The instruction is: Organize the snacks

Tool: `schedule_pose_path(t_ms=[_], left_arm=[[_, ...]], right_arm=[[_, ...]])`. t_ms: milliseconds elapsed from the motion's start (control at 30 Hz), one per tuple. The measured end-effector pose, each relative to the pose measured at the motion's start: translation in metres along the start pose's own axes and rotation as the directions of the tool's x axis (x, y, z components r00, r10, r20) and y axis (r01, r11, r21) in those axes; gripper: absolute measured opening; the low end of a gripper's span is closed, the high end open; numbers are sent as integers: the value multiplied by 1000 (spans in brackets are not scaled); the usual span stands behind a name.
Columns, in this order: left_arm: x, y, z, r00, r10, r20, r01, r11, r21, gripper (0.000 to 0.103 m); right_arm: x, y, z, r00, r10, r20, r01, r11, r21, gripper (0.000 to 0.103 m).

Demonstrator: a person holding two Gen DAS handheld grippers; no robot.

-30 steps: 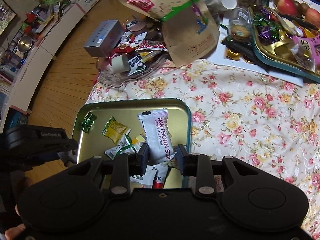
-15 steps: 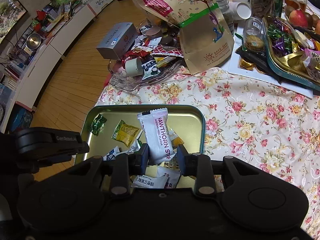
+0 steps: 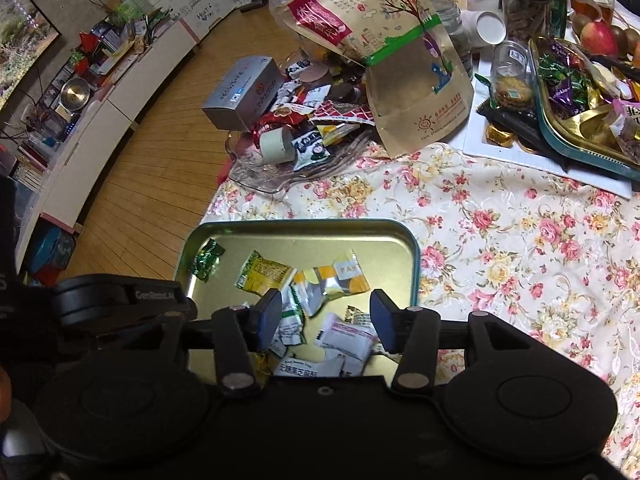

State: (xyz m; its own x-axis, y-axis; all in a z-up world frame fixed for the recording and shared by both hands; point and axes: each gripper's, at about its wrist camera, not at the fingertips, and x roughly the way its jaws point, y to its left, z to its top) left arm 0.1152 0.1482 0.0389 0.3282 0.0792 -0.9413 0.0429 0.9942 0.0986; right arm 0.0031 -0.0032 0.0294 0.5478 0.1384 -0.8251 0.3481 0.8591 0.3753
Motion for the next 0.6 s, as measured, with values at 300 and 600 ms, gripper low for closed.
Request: schedule_pose_path(t_ms=[300,600], left_arm=[[1,1,-13,1000,2,-9,-2,1000,27,46],[-9,13,-27,1000,8,21,-9,1000,12,46]], right_arm=[[2,-1,-6,999,-52,-11,51,998,-31,52],[-1,-9,-19,996,-92,-14,92,995,-33,52]])
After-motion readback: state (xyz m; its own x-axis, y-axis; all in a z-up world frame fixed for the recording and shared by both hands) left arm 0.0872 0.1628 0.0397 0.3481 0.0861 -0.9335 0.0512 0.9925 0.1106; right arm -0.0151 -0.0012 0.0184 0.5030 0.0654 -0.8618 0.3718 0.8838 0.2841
